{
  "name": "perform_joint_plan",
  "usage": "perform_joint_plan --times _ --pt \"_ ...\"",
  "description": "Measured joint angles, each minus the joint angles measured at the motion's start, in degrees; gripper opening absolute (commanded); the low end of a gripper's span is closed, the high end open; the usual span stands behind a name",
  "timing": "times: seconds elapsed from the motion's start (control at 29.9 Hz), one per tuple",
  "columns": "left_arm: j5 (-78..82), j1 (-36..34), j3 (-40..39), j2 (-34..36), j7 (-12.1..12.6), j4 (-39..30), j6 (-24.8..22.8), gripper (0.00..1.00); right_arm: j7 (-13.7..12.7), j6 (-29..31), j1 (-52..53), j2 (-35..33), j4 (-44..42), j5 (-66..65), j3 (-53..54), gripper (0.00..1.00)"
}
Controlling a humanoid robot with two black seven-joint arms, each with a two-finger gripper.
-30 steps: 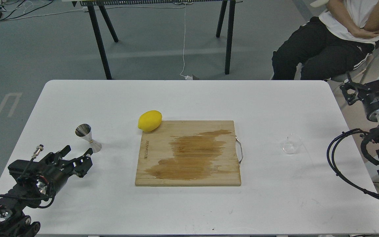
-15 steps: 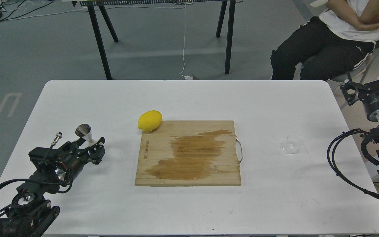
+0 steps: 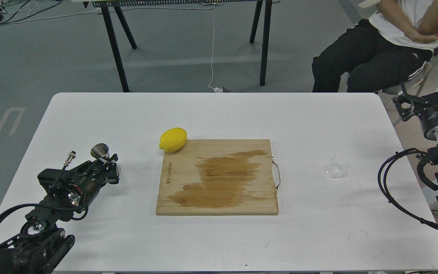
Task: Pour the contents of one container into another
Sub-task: 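Lift the jigger and carry it over the wooden cutting board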
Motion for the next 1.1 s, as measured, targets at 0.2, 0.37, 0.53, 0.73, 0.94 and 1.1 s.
perform_joint_plan --times 0.2,0.37,0.53,0.73,0.94,1.1 --pt "0.0 -2.0 -0.3 0.8 0.0 -2.5 0.8 0.13 0.1 0.0 0.1 -0.1 0.0 0.0 0.0 1.0" --pt "0.0 -5.5 -0.1 3.0 0.3 -12.0 -0.4 0.13 0.1 0.0 0.1 -0.7 0.0 0.0 0.1 1.0" --pt "0.0 -10.2 4.5 2.9 1.2 -19.6 -5.5 0.13 0.1 0.0 -0.2 -1.4 0.0 0.1 0.3 1.0" --pt "0.0 -15.9 16.1 -3.0 2.6 -21.8 -7.2 0.13 0.1 0.0 -0.4 -3.1 -0.1 0.1 0.4 1.0" --pt "0.0 -17.4 24.0 -9.0 5.6 -18.9 -9.1 0.13 0.1 0.0 -1.3 -4.2 -0.2 0.2 0.8 1.0" --pt "0.0 -17.1 28.4 -14.6 6.6 -14.9 -9.4 0.14 0.1 0.0 -1.9 -4.5 -0.2 0.3 1.0 1.0"
